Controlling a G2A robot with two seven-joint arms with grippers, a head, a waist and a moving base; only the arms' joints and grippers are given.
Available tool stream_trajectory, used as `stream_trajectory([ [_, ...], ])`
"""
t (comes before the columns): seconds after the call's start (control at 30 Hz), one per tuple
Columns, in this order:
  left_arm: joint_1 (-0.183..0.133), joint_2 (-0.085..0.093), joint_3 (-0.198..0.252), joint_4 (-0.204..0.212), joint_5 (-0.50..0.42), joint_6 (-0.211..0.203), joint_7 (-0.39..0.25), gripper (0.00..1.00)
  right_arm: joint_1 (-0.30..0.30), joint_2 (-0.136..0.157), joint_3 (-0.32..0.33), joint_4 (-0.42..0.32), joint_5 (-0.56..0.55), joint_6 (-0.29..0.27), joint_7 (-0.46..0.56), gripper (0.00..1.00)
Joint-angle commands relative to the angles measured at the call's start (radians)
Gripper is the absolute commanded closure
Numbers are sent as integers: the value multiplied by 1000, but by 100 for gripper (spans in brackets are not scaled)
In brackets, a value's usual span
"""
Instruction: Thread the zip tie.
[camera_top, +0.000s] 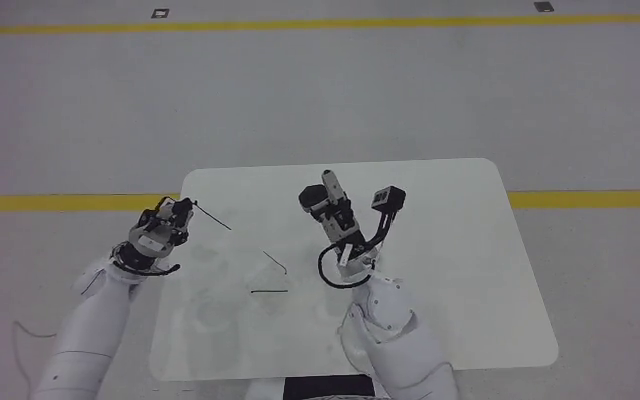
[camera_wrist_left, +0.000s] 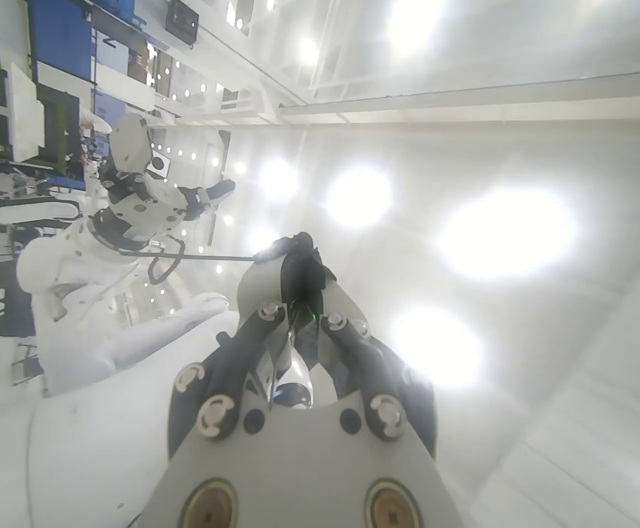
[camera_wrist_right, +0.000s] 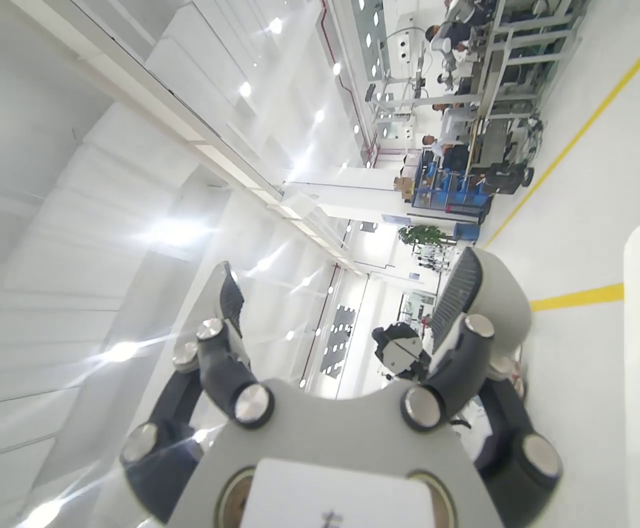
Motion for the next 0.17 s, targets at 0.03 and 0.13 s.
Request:
stream_trajectory([
  [0.03, -1, 3, 3, -20, -12, 4, 0, 100, 3, 5, 8, -17, -27, 0, -11, 0],
  [0.13, 3, 6, 7, -31, -10, 14, 0, 100, 4, 8, 5, -28, -14, 0, -4, 0],
])
